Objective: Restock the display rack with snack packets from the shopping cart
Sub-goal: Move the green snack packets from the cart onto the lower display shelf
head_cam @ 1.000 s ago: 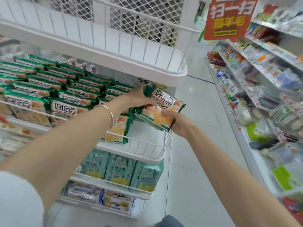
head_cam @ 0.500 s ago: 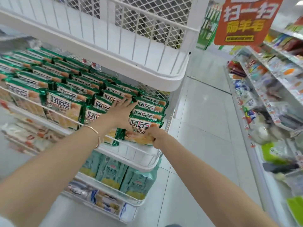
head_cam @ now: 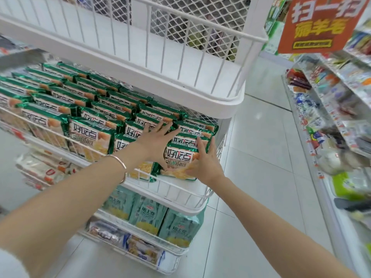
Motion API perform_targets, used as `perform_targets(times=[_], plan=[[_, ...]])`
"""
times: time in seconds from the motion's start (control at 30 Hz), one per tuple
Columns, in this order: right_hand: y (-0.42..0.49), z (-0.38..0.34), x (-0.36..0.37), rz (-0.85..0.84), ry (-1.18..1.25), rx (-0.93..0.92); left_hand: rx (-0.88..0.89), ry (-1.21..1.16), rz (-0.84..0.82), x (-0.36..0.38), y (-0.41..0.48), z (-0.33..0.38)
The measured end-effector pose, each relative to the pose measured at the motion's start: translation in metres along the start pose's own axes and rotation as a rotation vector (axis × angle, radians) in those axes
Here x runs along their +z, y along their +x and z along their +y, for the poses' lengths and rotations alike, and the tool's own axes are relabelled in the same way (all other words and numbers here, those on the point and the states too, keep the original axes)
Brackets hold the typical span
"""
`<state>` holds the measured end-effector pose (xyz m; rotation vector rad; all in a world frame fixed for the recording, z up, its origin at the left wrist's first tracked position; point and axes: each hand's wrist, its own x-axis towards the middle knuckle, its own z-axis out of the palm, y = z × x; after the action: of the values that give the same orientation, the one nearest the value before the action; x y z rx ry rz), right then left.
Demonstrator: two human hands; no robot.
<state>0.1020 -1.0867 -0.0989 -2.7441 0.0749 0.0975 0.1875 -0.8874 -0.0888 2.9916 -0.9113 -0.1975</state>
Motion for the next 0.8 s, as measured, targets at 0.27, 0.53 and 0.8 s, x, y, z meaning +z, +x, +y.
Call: perform_targets(times=[0.27, 0.53, 0.8], plan=[[0.006, -0.019, 0.015, 0.042, 0.07, -0.001, 0.019, -0.015, 0.005, -0.006, 0.009, -0.019], [-0.005, -0.007, 0.003, 0.198, -0.077, -0.09, 0.02, 0.151, -0.001, -0.012, -0.015, -0.02], [0.024, -0.059, -0.015, 0.301, -0.057, -0.384, -0.294, 0.057, 0.148, -0.032, -0.096, -0.059]])
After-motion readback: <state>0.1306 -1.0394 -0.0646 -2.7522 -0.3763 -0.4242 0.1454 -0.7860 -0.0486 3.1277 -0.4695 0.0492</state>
